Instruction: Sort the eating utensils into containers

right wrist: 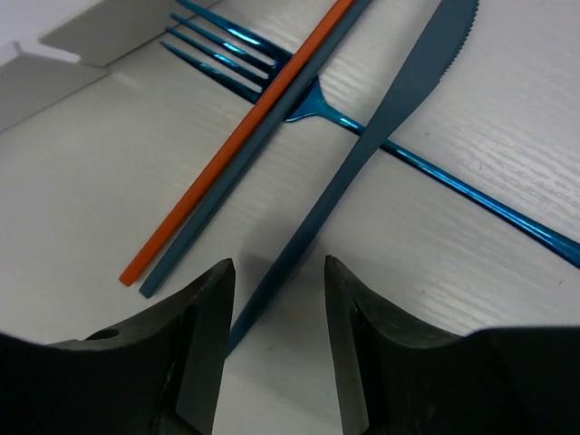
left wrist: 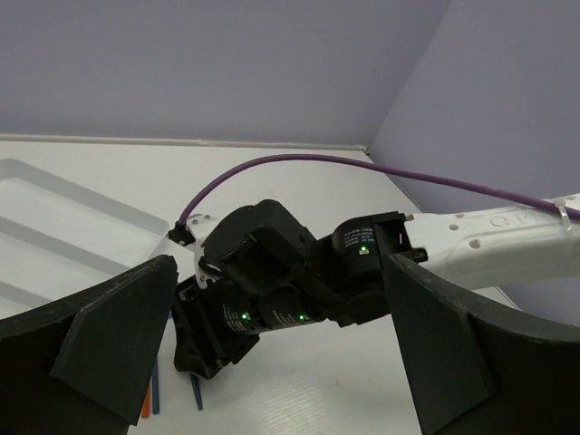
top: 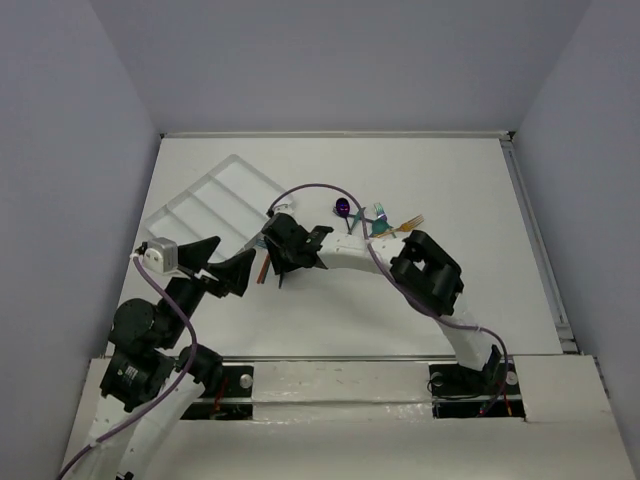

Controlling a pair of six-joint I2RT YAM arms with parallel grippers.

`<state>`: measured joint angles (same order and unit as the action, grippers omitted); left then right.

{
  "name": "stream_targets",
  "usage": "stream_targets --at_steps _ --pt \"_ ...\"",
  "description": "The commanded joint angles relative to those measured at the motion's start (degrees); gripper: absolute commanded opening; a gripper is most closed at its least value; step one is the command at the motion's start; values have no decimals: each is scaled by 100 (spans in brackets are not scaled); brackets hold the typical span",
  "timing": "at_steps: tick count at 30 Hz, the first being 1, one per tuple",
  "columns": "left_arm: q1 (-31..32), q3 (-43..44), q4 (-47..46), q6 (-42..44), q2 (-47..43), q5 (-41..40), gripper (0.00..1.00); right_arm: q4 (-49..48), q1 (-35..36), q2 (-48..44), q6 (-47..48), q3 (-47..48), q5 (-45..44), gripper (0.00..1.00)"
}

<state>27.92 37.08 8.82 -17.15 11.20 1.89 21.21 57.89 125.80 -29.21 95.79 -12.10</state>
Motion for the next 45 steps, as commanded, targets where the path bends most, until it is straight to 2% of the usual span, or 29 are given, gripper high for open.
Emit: stream_targets --at_steps 1,10,14,24,33,37,45 --pt "29 1 -293 80 -136 -22 99 234 -32 173 -111 265 -582 48" --pt "82 -17 -284 80 -144 -22 99 594 -32 244 -260 178 -1268 27" --pt "82 -17 -293 80 -136 -22 99 542 -32 94 -269 98 -1374 22" --pt "82 -25 -284 80 -74 -22 99 727 -32 112 -190 151 -1743 0" --pt "82 -17 -275 80 -39 -40 99 -11 -85 -591 187 -297 -1910 0" --pt "82 10 -249 36 -39 -136 99 -642 -85 -1003 442 -561 -1595 0" --pt "82 159 172 -227 -48 -1392 99 -1303 -85 -1119 838 -483 -1024 0"
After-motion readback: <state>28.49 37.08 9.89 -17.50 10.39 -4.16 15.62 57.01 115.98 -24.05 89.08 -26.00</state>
